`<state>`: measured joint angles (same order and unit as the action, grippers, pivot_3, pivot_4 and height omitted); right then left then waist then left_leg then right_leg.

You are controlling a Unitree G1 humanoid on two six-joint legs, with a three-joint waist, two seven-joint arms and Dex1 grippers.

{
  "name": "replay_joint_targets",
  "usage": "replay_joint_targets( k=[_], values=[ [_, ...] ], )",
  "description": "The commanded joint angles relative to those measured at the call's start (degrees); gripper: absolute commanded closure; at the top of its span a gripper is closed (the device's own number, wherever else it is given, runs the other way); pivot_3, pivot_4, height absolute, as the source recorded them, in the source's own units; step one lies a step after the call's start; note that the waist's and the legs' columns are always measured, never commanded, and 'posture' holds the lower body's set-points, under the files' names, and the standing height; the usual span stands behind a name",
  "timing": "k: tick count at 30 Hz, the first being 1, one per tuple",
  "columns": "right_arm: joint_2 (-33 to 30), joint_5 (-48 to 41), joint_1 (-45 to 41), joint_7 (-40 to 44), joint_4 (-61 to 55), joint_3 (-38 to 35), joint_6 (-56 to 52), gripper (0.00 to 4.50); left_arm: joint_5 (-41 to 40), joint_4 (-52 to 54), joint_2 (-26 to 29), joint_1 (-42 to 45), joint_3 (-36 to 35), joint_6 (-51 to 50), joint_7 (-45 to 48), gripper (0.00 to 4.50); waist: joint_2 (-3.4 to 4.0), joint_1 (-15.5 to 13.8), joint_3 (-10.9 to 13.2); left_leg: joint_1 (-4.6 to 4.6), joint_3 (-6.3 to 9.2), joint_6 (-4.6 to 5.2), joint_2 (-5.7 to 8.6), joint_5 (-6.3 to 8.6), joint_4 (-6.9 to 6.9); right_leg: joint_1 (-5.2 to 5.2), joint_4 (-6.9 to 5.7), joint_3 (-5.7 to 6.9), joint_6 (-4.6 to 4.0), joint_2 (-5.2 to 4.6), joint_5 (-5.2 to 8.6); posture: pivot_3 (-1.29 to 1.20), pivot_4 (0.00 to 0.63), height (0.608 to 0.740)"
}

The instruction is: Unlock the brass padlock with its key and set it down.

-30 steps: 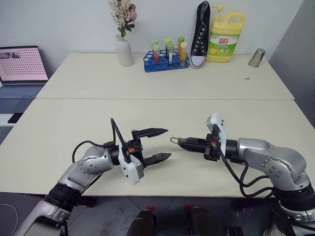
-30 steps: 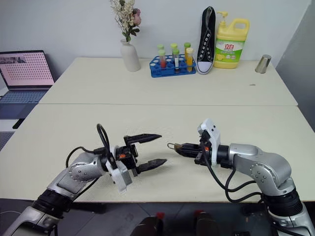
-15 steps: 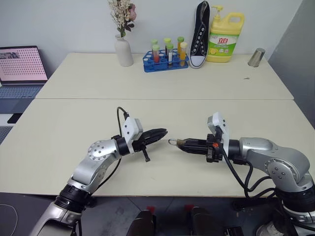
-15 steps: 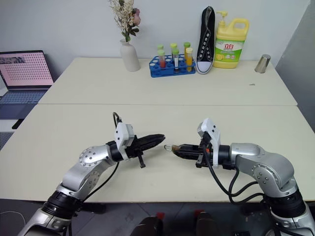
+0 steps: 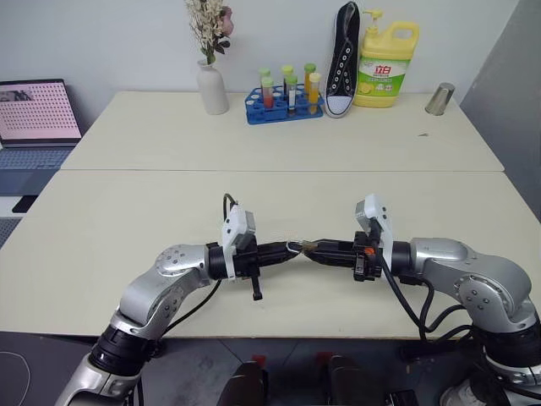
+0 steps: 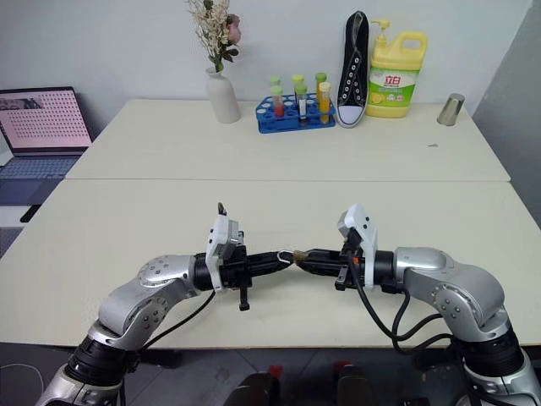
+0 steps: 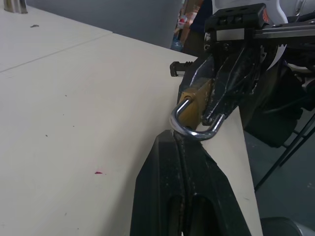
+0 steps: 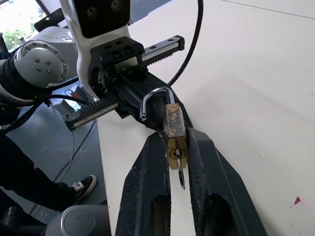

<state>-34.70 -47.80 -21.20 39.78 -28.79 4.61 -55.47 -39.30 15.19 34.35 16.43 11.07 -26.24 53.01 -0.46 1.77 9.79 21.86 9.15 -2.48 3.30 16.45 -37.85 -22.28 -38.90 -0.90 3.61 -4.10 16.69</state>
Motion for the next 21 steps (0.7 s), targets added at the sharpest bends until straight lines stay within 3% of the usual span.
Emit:
replay_joint_targets(
  k=[1, 12, 21],
  values=[
    [0.3, 0.4, -0.2, 0.5, -1.2, -0.4, 1.7, 4.37, -3.4, 5.1, 1.2, 0.1, -2.1, -3.8, 1.9, 4.50, 0.00, 0.0, 0.0, 0.00, -0.01, 0.00, 0.00, 0.00, 0.00, 0.00, 0.00, -0.02, 0.00, 0.00, 0.00, 0.00, 0.150, 0.740],
    [0.4, 1.5, -0.2, 1.4, -1.0, 0.1, 1.8, 4.37, -7.9, 6.4, -0.9, 1.6, -7.0, -11.2, -1.3, 4.50, 0.00, -0.1, 0.0, 0.00, -0.01, 0.00, -0.02, 0.00, 0.00, 0.01, 0.03, -0.02, 0.00, -0.01, 0.00, 0.00, 0.150, 0.740],
    [0.3, 1.8, 0.0, 1.9, -1.2, 0.2, 1.6, 4.37, -6.0, 6.3, -1.5, 1.9, -7.0, -10.7, -1.6, 4.50, 0.00, 0.0, 0.0, 0.00, -0.02, -0.01, -0.01, 0.00, 0.01, 0.01, 0.03, -0.03, 0.00, -0.01, 0.00, 0.00, 0.150, 0.740]
  ],
)
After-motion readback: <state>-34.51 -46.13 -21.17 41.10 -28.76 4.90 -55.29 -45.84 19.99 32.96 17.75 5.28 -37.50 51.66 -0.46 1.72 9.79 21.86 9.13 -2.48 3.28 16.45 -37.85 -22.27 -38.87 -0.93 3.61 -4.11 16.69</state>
